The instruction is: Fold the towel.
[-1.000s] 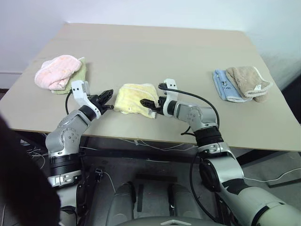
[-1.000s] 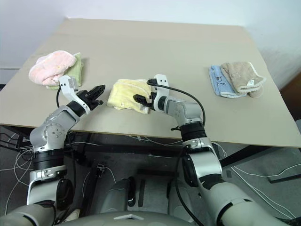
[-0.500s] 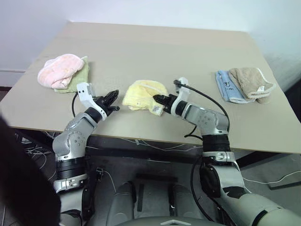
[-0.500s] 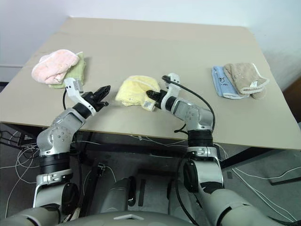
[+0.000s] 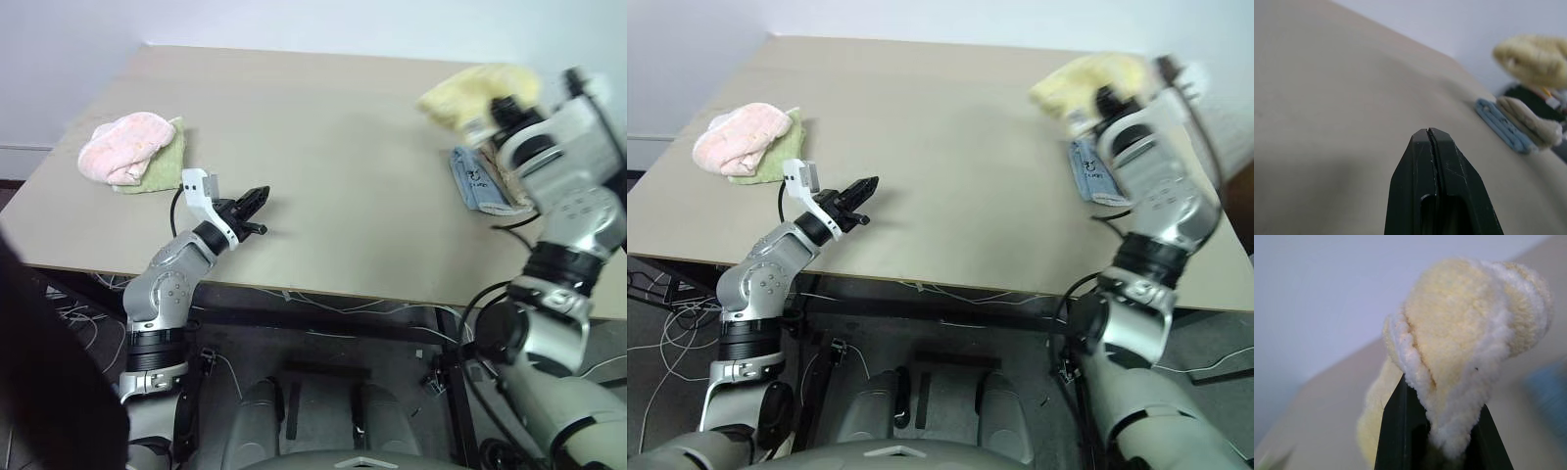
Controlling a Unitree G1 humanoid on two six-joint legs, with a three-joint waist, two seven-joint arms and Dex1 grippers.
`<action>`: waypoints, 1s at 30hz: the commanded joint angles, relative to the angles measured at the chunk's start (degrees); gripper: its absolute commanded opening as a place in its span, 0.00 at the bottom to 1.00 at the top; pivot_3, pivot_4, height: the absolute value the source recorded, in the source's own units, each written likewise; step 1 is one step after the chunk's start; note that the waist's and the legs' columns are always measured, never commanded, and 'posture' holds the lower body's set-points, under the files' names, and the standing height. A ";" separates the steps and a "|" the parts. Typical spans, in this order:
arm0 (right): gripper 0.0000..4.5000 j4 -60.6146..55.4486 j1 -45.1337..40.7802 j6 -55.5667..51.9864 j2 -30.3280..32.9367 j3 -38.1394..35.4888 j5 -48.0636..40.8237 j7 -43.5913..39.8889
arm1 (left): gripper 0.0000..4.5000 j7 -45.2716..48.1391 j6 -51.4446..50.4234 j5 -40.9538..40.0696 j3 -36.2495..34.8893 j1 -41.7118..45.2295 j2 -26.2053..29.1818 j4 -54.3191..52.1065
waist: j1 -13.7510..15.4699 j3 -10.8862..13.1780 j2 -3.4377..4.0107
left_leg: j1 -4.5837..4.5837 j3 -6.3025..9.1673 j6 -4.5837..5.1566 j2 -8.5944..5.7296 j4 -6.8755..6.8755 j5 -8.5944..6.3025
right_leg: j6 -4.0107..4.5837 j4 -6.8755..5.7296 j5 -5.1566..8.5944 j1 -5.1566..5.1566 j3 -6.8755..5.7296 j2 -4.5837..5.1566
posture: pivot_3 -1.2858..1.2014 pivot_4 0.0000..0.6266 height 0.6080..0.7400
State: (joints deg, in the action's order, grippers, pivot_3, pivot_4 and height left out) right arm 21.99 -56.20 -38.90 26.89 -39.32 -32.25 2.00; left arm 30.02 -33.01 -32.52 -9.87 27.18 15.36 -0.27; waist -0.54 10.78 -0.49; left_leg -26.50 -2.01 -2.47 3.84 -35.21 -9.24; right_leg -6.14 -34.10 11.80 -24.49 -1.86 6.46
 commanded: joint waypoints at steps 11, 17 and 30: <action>0.19 24.87 0.17 7.32 4.81 0.71 3.16 1.79 | 0.00 1.97 3.78 3.87 4.33 -1.78 0.82 -3.41 | -1.05 0.04 0.07 | 0.03 -0.09 0.05 0.00 -0.05 0.00 | -0.03 -0.12 -0.01 -0.06 0.17 -0.01 | 0.52 0.24 0.91; 0.64 10.58 5.98 5.55 2.24 2.37 1.94 3.35 | 0.00 1.41 2.25 2.54 3.45 -3.53 0.97 -5.90 | -0.10 0.04 0.07 | 0.04 -0.06 0.05 0.00 -0.06 0.00 | -0.02 -0.14 -0.01 -0.04 0.15 0.00 | 0.52 0.24 0.91; 0.99 -30.09 25.80 1.12 -3.44 5.28 6.93 16.37 | 0.00 2.04 2.53 4.41 3.75 -2.47 3.50 -4.02 | -0.16 0.02 0.10 | 0.03 -0.06 0.05 0.00 -0.07 0.00 | -0.02 -0.14 -0.01 -0.06 0.15 0.00 | 0.52 0.24 0.91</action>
State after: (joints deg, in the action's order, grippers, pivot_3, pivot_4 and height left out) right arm -1.93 -31.61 -37.72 23.36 -35.01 -26.88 17.40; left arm 32.10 -32.07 -28.99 -5.41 23.50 18.14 -4.27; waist -0.70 10.80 -0.39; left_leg -26.46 -2.07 -2.42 3.85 -35.27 -9.23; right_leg -6.15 -34.24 11.80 -24.55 -1.71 6.46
